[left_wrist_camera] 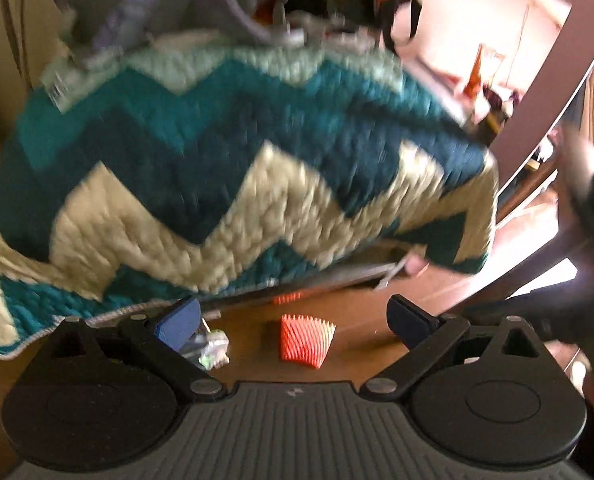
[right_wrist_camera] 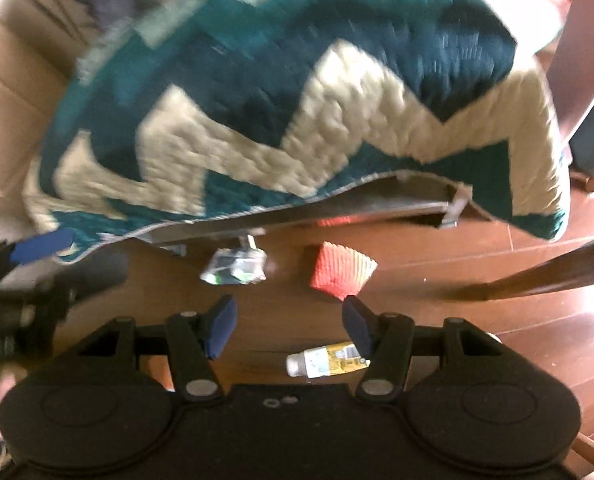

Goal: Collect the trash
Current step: 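Close the right tool on the red mesh sleeve while the left grips the yellow bottle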

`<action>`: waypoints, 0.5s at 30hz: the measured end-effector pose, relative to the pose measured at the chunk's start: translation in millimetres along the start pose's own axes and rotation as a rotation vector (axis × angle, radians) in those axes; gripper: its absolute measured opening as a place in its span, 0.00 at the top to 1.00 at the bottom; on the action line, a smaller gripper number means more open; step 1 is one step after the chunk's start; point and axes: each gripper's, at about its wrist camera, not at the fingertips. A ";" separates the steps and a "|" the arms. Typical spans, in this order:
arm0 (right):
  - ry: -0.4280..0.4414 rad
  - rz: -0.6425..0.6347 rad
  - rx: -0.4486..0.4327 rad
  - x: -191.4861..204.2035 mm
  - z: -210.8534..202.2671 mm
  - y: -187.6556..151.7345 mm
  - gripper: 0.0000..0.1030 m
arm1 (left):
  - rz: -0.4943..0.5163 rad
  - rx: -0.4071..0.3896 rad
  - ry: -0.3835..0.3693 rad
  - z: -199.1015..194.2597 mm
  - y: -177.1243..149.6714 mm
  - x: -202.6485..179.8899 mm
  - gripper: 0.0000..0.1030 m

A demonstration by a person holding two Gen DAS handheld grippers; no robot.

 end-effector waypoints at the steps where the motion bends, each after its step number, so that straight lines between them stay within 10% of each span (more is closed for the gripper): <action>1: -0.003 0.013 0.011 -3.6 12.4 3.9 0.43 | 0.004 0.022 -0.002 12.8 -5.0 1.0 0.03; 15: -0.014 0.151 0.169 -56.4 183.8 28.4 0.43 | 0.333 0.225 -0.129 158.5 -73.7 -30.6 0.03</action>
Point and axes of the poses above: each gripper's, at about its wrist camera, not at the fingertips, and z roughly the way its jaws point, x to its left, y to its top, and after that the axes turned 7 degrees about z, right-handed
